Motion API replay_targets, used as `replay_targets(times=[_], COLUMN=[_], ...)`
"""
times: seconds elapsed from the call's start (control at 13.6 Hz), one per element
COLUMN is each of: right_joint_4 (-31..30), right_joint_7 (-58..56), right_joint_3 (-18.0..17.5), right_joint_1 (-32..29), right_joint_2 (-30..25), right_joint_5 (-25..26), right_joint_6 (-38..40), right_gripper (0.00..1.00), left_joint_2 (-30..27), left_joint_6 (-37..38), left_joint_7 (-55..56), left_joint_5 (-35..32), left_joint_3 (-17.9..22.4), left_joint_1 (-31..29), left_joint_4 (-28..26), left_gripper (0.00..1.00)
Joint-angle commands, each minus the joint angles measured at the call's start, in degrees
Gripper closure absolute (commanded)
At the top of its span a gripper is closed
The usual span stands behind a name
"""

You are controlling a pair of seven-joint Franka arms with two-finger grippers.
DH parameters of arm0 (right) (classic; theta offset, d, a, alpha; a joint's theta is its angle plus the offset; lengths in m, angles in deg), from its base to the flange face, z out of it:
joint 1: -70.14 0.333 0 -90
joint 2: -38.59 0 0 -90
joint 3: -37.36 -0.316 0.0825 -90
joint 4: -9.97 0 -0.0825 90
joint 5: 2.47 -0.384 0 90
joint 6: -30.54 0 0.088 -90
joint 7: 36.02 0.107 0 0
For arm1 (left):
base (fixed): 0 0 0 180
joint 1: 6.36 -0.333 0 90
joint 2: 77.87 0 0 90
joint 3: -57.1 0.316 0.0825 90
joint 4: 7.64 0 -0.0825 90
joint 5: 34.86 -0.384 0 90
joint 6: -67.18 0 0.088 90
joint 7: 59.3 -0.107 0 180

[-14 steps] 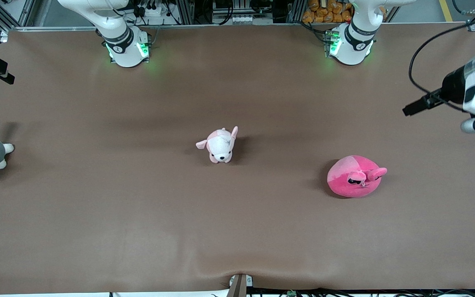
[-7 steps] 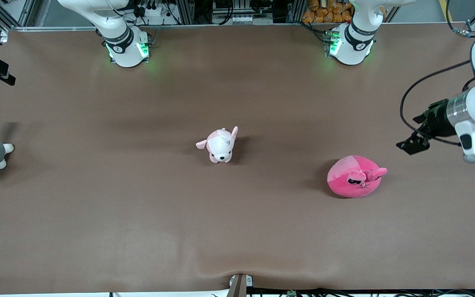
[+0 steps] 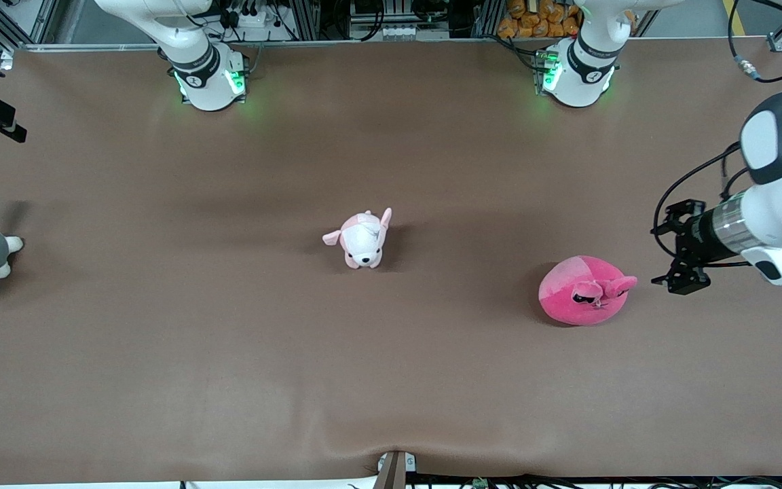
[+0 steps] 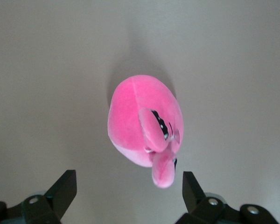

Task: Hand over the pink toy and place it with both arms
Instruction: 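Reach the left gripper toward the pink plush toy's neck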

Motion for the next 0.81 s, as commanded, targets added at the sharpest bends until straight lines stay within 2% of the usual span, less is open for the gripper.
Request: replay_targets(times=[0.0, 0.22, 0.73], right_joint_4=[1.2, 1.3, 1.4], right_joint_7=[-0.6, -0.5, -0.5], right_joint_3=[-0.6, -0.6, -0.6], right_joint_1=[-1.3, -1.2, -0.7], right_joint_2=[0.7, 0.7, 0.7], right_joint_5=[-0.3, -0.3, -0.5], right_joint_6=[0.8, 0.9, 0.8], right_gripper=[0.0, 0.0, 0.0], left_joint_2=[-1.0, 0.0, 4.9], left_joint_6=[-5.2, -13.1, -21.5], left_joint_7=[6.8, 14.6, 23.7], left_joint_5=[1.4, 1.3, 0.7], left_joint_3=[-0.1, 0.0, -0.1], left_joint_1=[-0.3, -0.2, 0.3], left_joint_4=[-5.9, -9.6, -10.3], left_gripper=[0.0, 0.0, 0.0])
